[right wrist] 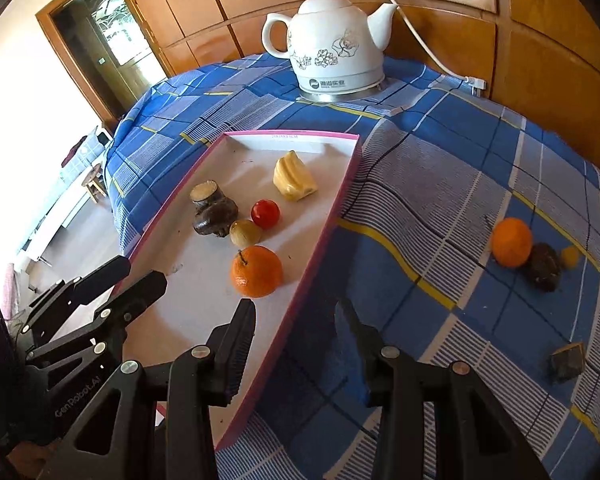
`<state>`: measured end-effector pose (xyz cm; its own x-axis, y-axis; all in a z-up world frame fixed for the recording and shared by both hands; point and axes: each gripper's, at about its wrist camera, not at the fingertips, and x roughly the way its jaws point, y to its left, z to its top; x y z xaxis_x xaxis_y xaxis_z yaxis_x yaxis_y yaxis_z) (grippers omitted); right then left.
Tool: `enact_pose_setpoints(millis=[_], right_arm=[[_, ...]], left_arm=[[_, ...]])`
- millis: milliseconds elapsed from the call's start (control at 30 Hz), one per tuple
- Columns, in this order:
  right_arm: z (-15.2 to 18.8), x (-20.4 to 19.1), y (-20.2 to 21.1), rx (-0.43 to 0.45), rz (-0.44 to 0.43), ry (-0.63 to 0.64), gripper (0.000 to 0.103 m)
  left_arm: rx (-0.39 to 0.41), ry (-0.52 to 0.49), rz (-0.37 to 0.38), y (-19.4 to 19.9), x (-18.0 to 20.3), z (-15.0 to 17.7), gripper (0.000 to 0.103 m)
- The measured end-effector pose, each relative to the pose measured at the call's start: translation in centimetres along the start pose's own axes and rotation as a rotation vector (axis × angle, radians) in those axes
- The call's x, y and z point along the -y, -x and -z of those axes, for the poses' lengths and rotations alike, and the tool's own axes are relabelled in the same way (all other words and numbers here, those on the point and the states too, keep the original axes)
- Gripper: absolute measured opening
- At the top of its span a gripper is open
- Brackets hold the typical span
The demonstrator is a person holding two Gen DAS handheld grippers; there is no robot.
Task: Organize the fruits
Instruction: 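Move the right tool back toward the remaining fruits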
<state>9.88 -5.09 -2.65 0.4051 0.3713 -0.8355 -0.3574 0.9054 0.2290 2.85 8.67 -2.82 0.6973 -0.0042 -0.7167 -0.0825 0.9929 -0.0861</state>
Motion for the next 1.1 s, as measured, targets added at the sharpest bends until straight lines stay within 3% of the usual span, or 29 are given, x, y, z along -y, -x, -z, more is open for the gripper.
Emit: enact_pose_setpoints(millis=[1100], right_arm=[[1.8,2.5,3.4,0.049,0.074,0.025,0.042]], left_arm=[[0.002,-0.064,0.024,0.2,2.1,0.3,0.051]])
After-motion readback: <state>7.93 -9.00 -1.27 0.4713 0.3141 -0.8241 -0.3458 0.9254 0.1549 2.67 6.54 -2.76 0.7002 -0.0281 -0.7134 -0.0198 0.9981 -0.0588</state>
